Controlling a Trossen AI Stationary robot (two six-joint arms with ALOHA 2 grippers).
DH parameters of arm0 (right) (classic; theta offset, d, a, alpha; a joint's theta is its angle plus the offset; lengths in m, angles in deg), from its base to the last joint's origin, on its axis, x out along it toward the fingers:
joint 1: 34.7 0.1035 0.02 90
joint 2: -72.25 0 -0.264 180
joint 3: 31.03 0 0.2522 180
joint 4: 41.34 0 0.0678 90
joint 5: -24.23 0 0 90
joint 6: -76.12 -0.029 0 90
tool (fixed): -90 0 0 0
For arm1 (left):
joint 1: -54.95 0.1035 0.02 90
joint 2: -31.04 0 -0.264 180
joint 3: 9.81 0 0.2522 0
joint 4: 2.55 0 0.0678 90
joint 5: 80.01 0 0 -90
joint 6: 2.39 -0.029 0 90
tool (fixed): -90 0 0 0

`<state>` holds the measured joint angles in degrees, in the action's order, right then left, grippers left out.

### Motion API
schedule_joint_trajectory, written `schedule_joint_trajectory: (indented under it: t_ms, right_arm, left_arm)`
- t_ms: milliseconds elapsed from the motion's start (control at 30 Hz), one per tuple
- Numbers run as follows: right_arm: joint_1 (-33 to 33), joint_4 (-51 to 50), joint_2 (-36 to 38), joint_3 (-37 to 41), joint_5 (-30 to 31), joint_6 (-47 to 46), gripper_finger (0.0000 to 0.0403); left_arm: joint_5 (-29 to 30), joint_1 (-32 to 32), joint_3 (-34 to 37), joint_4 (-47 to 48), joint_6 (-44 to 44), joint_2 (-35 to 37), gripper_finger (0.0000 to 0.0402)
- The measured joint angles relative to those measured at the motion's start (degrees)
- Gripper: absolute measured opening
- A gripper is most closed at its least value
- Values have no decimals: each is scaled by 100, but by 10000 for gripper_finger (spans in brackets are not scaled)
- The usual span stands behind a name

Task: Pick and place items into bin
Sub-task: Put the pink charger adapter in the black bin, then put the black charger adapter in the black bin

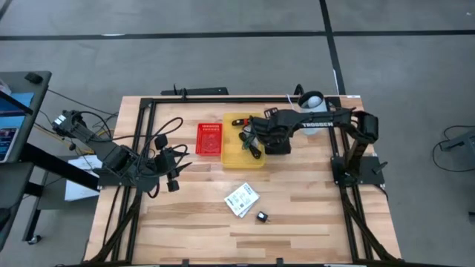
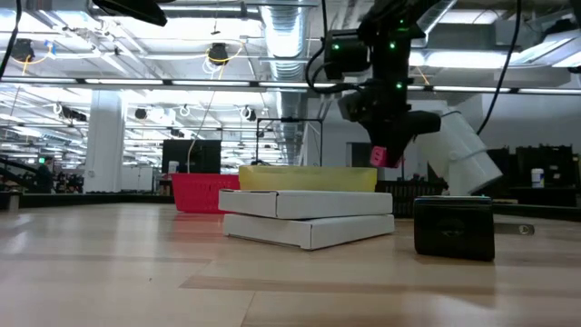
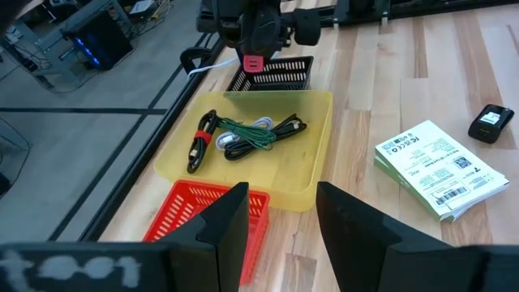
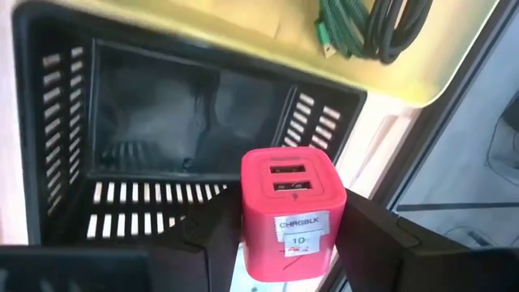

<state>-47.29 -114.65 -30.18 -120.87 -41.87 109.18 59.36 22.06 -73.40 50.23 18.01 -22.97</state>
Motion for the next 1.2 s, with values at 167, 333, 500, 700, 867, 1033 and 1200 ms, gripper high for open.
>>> schedule_joint_trajectory:
  t_ms: [167,333,500,700,867,1033,1200]
  right_arm:
    - [23,153,1,0,-6,-42,190]
    - [8,148,2,0,-175,-264,209]
    - [13,73,2,0,-326,-539,220]
    - [159,-153,2,0,-558,-1105,217]
    - [386,-408,2,0,-1047,-1833,215]
    - [719,-584,2,0,-1381,-2667,222]
    - [1103,-684,2,0,-1844,-3723,236]
  left_arm:
    - [-1,0,-1,1,0,1,137]
    - [-1,-1,-1,2,0,1,137]
    - [-1,-1,0,2,0,1,137]
    - [-1,0,-1,2,0,0,137]
    - [-1,0,0,2,0,-1,137]
    - [-1,-2,-2,4,-1,1,137]
    - [-1,0,0,4,-1,-1,137]
